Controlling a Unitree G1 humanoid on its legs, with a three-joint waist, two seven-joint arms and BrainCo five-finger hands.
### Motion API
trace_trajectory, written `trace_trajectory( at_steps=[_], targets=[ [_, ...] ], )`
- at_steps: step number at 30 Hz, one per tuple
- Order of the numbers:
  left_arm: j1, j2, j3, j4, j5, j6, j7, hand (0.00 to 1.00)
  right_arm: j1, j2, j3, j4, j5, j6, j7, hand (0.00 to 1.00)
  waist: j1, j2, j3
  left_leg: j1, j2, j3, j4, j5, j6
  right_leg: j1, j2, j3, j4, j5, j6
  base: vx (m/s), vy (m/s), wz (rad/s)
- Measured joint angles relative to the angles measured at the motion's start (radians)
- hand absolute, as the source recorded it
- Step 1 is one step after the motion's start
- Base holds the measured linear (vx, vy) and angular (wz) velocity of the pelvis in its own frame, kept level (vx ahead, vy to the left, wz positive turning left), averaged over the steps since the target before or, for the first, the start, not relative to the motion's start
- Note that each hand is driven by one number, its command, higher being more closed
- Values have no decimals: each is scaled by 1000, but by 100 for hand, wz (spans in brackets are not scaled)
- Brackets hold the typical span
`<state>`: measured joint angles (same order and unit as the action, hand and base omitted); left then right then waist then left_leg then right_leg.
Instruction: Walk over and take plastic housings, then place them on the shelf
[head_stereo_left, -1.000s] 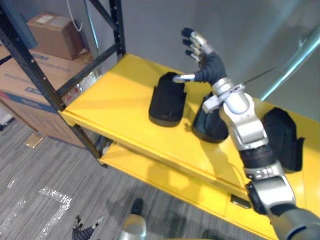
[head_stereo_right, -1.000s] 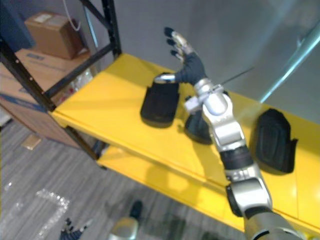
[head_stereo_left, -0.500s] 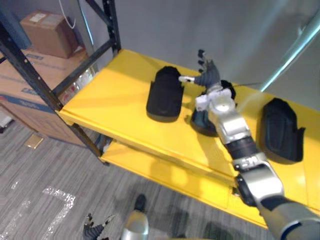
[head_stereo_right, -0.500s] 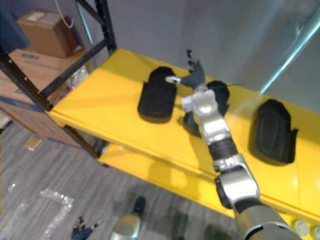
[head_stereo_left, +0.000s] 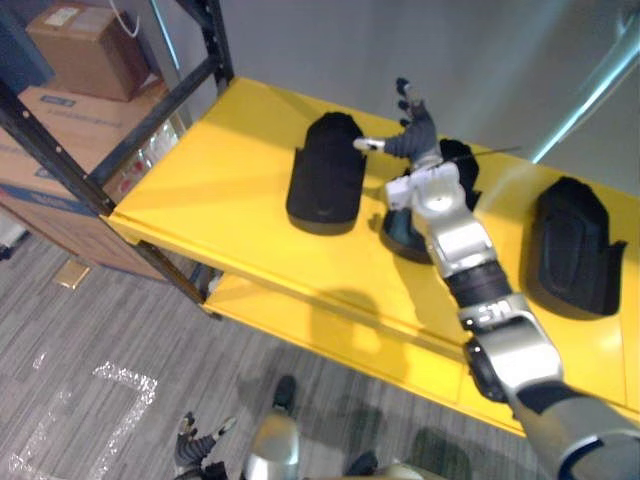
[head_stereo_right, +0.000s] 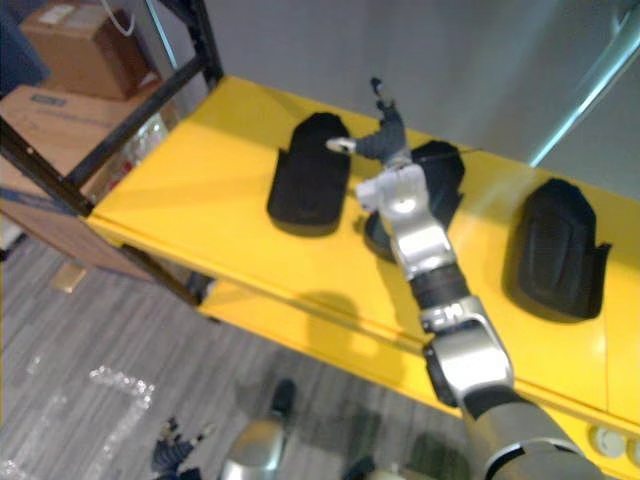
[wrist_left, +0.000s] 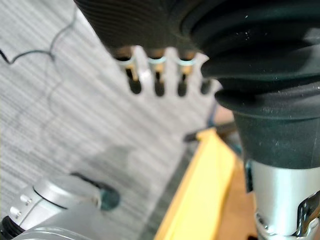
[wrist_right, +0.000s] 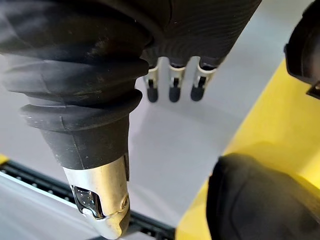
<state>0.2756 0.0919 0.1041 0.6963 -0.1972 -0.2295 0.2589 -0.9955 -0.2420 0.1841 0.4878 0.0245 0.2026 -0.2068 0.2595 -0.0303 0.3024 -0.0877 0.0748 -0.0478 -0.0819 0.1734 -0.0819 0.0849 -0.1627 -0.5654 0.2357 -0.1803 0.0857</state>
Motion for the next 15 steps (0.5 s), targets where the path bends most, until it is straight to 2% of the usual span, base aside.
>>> trace_trajectory(
  at_steps=[2,9,15],
  targets=[
    [0,1,0,-9,0,7,0,0,0,0,2,5,0,8,20,0,0,0,0,-3,-1,0,0,0,0,-3,-2,0,1,0,0,6,-38,2],
    [0,0,0,-32,0,30,-3,0,-5,-11,33,54,-2,90,152,0,-2,-1,1,-2,-5,0,0,0,0,-3,-8,-3,6,-3,-1,-1,-20,0],
    [0,6,0,-49,0,44,-4,0,-7,-45,46,73,-93,109,181,0,-2,-17,10,0,-5,1,-4,0,2,-4,-11,-2,13,-5,-1,-24,-19,0]
  ],
)
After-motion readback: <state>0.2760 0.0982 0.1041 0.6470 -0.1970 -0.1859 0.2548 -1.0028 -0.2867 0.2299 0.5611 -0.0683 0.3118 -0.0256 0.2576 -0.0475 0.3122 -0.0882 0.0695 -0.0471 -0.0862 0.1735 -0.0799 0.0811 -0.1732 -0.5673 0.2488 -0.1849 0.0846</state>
